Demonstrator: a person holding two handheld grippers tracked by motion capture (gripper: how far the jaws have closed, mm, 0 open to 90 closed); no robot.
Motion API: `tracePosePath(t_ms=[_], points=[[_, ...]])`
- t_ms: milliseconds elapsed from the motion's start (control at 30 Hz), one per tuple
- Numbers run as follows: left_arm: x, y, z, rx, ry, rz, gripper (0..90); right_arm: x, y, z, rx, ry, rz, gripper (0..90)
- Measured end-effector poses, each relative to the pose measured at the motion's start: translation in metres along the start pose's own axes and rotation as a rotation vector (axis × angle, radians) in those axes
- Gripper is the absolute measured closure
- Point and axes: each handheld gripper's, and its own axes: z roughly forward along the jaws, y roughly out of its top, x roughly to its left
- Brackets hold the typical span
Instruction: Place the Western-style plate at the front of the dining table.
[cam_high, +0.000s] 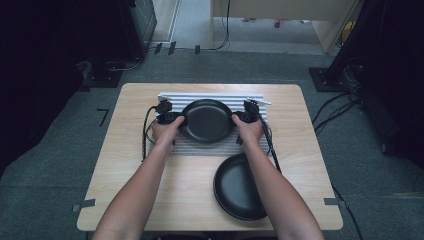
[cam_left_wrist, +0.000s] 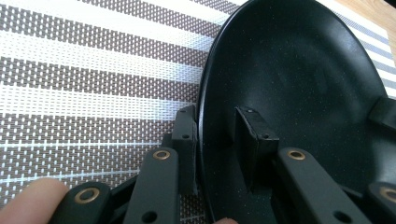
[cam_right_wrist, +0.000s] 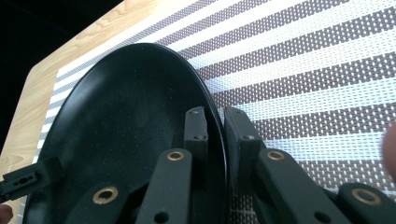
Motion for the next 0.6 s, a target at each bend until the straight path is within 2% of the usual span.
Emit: tracePosePath(t_ms=[33, 167, 300, 333, 400, 433, 467, 500, 600], points=[[0.000, 0.000, 0.000, -0.005, 0.002, -0.001, 70.5, 0.001, -0.001, 0.001, -0.015, -0.003, -0.017, 80.4], [0.000, 0.000, 0.000, -0.009, 0.006, 0.002, 70.2, 0.000, -0.001, 0.002, -0.023, 0.008, -0.025, 80.5], [-0.001, -0.002, 0.000, -0.019, 0.014, 0.034, 69.3, -0.002, -0.001, 0.002, -0.024, 0.023, -0.061, 79.9], [-0.001, -0.002, 0.000, -0.019, 0.014, 0.034, 68.4, -0.002, -0.001, 0.002, -0.026, 0.028, -0.075, 77.2], [-0.005, -0.003, -0.001, -0.040, 0.036, 0.070, 60.2, -0.001, -0.001, 0.002, -0.040, 0.047, -0.100, 70.5], [-0.007, -0.003, -0.003, -0.051, 0.042, 0.084, 60.2, -0.001, -0.001, 0.002, -0.040, 0.047, -0.100, 70.5], [-0.008, -0.003, -0.005, -0.062, 0.037, 0.084, 57.8, 0.000, -0.002, 0.000, -0.067, 0.048, -0.120, 66.4], [-0.010, -0.003, -0.008, -0.068, 0.033, 0.088, 52.4, 0.004, -0.001, -0.004, -0.099, 0.024, -0.161, 61.3], [-0.011, -0.003, -0.013, -0.078, 0.031, 0.098, 48.3, 0.007, 0.000, -0.009, -0.114, 0.027, -0.171, 57.9]])
